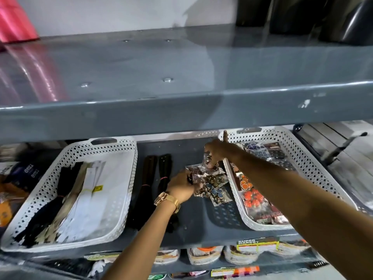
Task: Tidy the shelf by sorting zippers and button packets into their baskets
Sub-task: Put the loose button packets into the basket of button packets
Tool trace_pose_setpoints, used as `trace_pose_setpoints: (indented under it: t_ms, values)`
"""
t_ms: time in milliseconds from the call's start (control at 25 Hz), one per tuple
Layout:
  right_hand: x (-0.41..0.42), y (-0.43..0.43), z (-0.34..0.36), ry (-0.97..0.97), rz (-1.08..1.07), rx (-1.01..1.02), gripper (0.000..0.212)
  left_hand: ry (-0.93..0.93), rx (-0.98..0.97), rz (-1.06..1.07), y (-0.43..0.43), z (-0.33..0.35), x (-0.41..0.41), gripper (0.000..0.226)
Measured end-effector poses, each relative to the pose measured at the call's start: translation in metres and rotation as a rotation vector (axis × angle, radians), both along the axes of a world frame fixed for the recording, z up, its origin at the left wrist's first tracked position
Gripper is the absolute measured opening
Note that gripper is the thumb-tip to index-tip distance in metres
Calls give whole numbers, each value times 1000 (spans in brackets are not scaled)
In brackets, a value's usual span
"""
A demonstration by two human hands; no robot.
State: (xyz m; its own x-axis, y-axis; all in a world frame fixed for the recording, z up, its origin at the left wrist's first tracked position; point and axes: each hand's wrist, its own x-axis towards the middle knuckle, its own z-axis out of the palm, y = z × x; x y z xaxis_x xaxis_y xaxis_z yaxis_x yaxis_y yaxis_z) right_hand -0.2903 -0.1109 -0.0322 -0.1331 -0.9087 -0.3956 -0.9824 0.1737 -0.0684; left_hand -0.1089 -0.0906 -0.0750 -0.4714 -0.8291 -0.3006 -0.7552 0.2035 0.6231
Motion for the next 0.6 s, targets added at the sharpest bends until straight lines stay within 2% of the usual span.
trace_pose_setpoints:
  t_ms: [160,240,320,400,520,600]
  values:
    - [-10,9,2,-207,-38,-132,59,81,-18,143,0,-10,-17,51]
    - [-15,20,4,-380,-83,-268,49,112,-8,189,-3,-15,-20,38]
    - [-24,35,9,-592,-206,-459,44,159,37,266,-2,-12,-17,19]
    - [-39,56,19,-770,-417,-605,50,233,36,360,-3,-6,-10,19]
    - [-68,113,34,-1002,-615,-603,37,384,-103,429,-3,11,-2,18]
    - [-92,154,33,-947,-640,-496,29,585,20,434,11,30,-10,17]
